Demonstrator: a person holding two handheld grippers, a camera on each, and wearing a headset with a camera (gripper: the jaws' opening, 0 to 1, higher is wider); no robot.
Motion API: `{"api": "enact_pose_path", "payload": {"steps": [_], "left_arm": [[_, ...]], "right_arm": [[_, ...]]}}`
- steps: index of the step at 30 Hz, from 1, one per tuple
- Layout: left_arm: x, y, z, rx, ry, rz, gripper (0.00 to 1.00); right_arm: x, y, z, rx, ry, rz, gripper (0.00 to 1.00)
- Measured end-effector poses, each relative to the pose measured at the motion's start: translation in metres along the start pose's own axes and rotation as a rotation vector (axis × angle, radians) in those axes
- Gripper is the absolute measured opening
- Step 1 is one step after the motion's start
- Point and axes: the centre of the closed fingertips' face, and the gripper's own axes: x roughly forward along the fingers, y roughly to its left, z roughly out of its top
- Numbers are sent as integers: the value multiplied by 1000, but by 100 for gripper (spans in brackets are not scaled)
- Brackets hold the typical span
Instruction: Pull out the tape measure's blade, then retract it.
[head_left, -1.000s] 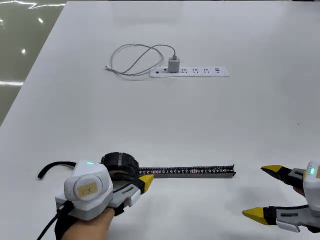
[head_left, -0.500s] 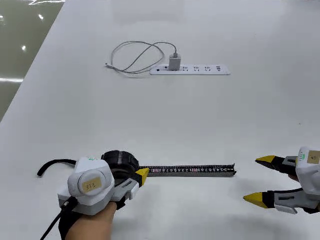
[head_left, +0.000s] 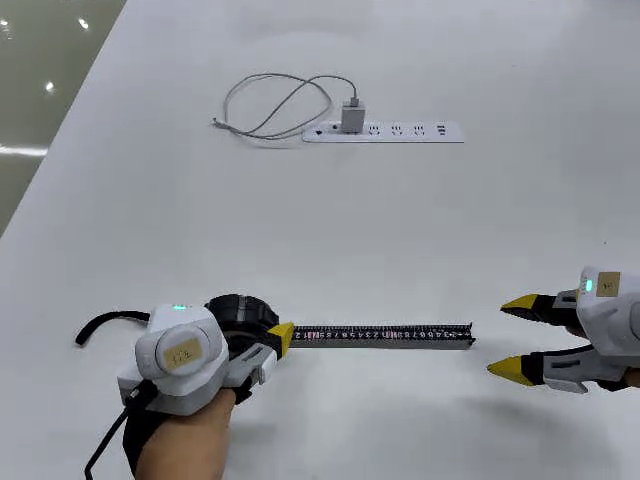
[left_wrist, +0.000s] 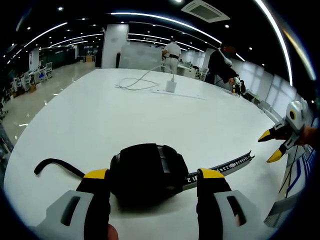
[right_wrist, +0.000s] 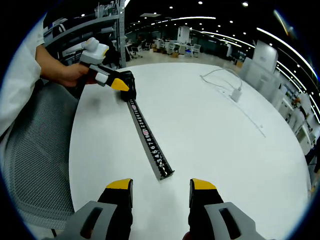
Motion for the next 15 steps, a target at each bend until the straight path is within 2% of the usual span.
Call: {"api": "enact_pose_path", "payload": {"steps": [15], "left_arm": [[4,5,-2,-21,9,26,61]], "right_arm": [[17,-6,3,-68,45,66,35]]}}
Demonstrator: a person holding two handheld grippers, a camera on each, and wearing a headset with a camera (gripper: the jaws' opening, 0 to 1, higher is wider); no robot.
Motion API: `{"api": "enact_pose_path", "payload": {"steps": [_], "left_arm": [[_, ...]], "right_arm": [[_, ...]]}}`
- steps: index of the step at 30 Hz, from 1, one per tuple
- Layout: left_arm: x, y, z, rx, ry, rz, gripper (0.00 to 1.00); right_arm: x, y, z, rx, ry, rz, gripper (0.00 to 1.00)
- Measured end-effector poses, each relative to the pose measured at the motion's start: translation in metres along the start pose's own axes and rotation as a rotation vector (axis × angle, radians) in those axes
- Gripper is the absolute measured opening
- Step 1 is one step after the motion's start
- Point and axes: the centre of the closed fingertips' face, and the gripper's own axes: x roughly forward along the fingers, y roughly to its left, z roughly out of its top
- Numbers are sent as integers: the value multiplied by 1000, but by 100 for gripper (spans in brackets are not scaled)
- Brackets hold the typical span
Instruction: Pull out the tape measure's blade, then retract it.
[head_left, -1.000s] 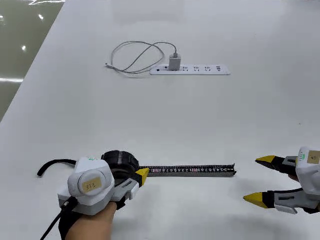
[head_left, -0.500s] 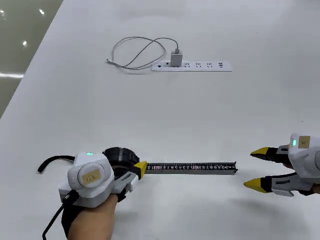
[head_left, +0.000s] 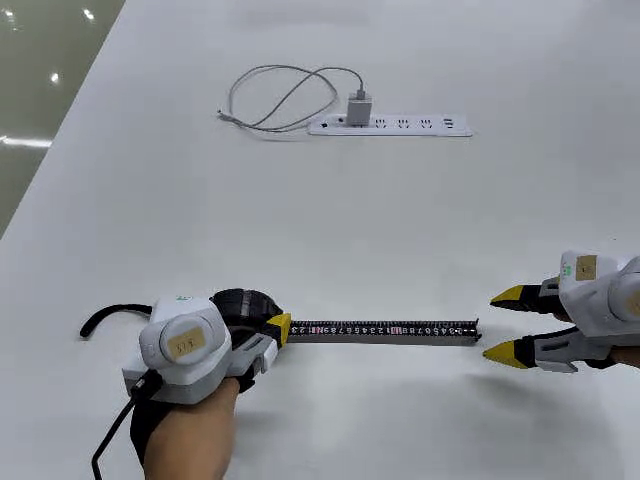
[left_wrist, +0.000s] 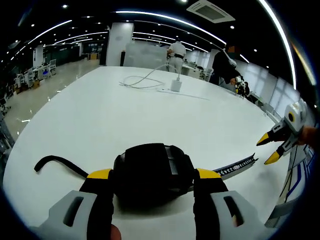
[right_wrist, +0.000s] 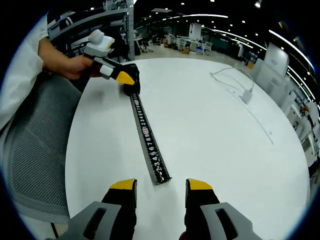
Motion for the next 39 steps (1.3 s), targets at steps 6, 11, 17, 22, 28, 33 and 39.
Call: {"api": "enact_pose_path", "payload": {"steps": [6,11,17,22,28,33,39], "left_arm": [[0,0,0,-1,0,0,61],[0,0,-1,1,2,-3,60],[1,0,-1,2,5,-5,60],[1,1,-1,2,6,-7,60],[1,1,-1,3,8,-8,60],[1,1,-1,2,9,-9,60],[2,1,-1,4,11,-10,60]], "right_arm": [[5,-1,0,-23,15,19,33],[8,0,0,-40,26,38,31],[13,-1,-1,-59,42,59,28],[18,-1,-2,-80,60,80,25],[21,-3,0,-98,72,93,22],[27,-1,-4,-104,97,117,22],[31,0,-7,-109,111,136,20]]}}
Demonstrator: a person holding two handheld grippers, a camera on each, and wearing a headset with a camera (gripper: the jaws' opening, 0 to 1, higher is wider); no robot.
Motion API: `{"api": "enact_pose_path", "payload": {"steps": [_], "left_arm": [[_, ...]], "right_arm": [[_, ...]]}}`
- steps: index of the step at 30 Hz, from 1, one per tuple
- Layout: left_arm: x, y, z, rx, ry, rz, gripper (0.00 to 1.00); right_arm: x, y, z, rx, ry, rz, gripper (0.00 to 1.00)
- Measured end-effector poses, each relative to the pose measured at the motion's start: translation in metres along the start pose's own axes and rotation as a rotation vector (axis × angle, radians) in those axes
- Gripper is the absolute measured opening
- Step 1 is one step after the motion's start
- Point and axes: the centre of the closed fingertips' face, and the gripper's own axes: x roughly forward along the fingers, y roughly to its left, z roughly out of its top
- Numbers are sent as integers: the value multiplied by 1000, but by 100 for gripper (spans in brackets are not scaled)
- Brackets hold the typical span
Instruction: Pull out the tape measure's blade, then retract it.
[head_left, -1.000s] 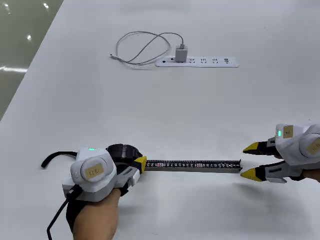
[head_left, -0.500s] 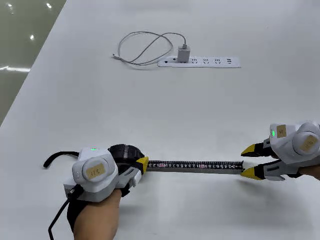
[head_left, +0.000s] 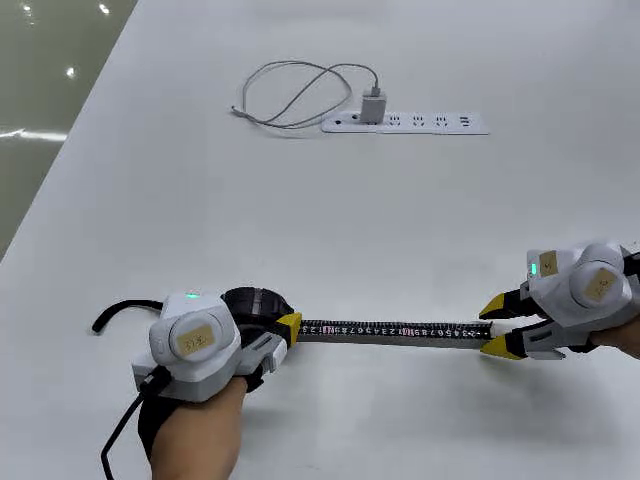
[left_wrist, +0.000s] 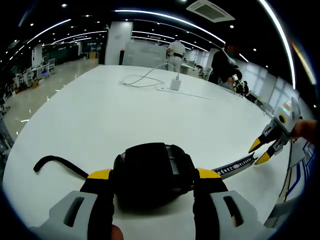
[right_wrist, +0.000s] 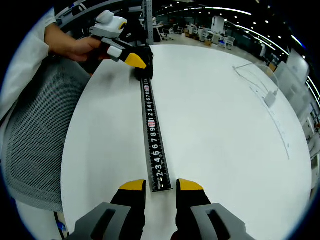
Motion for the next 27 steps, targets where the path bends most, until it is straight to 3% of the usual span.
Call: {"api": "enact_pose_path", "payload": {"steps": [27], "left_arm": [[0,0,-1,6,15,-4,58]], "right_arm": [[7,-3,-6,-32,31,-8,12]]}}
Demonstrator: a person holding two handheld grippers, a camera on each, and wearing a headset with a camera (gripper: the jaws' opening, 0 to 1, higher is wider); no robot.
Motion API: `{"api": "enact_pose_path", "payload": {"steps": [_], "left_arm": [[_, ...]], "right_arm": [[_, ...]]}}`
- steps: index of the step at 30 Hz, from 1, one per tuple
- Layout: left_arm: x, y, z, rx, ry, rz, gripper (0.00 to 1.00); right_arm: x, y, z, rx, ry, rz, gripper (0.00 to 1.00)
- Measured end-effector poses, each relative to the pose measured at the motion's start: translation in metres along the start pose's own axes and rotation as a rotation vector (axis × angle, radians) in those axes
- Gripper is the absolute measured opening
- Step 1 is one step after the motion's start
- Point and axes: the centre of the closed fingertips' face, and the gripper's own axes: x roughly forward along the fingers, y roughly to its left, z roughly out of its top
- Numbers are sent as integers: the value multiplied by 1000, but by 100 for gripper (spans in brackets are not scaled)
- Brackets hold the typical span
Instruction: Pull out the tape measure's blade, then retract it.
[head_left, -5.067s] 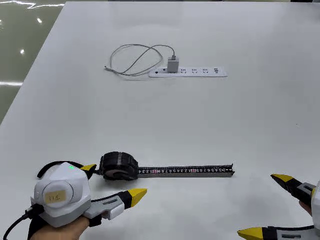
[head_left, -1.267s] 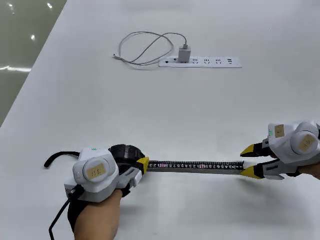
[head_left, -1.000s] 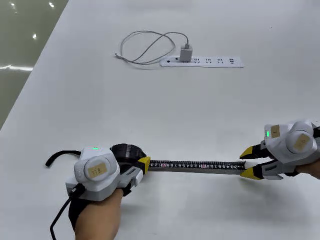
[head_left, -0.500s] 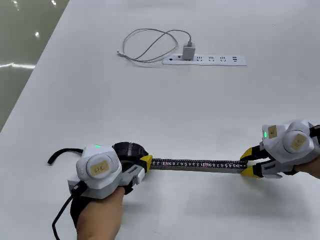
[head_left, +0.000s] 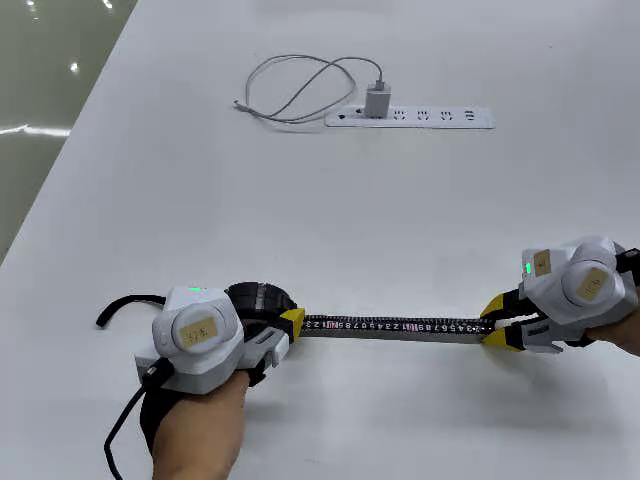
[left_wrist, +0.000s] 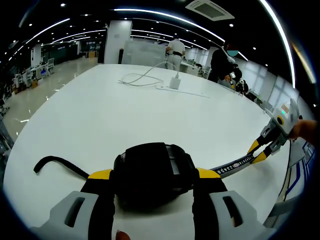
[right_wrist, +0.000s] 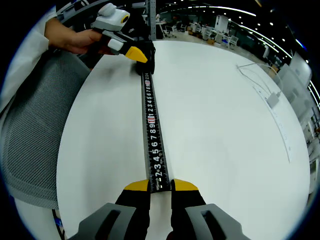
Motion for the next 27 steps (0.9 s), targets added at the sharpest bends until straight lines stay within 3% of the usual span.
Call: {"api": "enact_pose_path", "payload": {"steps": [13,27], "left_arm": [[0,0,0,-4,9,-5,58],[-1,1,-1,-25,9,-15,58]], "right_arm": [[0,2,2,-5,-4,7,11],[2,6,20,-9,-37,20,11]]}}
